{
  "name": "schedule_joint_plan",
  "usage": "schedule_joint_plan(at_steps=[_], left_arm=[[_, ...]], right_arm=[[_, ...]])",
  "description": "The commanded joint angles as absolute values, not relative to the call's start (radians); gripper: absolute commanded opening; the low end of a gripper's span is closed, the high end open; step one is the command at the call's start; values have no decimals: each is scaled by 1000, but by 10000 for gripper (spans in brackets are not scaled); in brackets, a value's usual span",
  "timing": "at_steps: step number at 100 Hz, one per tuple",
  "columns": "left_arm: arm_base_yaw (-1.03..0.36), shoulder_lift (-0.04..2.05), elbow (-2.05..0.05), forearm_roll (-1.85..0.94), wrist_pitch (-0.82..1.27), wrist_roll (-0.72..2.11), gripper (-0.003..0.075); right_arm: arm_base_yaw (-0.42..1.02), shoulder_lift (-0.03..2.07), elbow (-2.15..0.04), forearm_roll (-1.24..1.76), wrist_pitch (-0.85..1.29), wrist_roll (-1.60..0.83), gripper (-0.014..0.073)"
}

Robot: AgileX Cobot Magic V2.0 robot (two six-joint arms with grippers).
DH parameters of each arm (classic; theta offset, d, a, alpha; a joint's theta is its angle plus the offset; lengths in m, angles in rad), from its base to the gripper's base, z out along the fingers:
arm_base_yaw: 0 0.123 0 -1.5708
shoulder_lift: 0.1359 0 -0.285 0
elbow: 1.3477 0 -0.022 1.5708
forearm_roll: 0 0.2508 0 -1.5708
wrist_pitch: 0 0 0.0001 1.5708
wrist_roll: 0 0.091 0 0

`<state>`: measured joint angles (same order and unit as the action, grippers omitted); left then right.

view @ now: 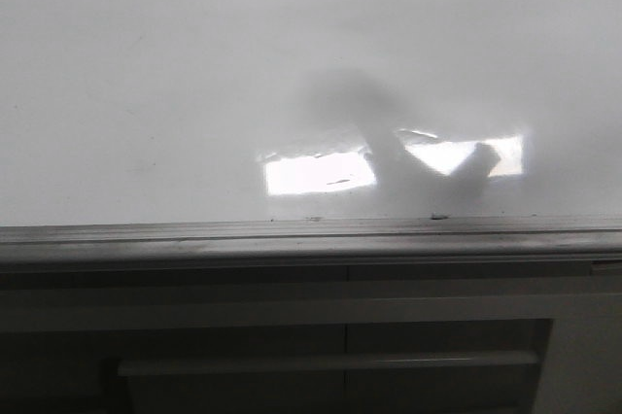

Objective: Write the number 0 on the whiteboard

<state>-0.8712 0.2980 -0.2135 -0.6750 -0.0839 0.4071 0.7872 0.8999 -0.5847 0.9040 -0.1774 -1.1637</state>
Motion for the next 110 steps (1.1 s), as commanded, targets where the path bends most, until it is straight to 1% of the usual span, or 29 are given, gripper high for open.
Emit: schedule_joint_plan(at_steps=[1,17,38,57,71,110], left_arm=[[-879,306,-243,-673,-148,402,-20],[-879,306,-243,-673,-148,402,-20],[-879,306,-243,-673,-137,402,-20],[-879,306,-243,-675,-124,402,-20],[-879,306,-243,-675,-124,402,-20],[-879,306,-243,-675,-124,402,-20]], right_arm=[[787,915,-657,880,-207,-1165,-58],[787,978,-709,833,-162,-1165,-58],[787,1031,-709,828,-212,-1165,-58],[787,1080,-709,828,-324,-1165,-58],[787,1116,-709,828,-329,-1165,-58],[787,1134,-709,849,-158,-1165,-58]])
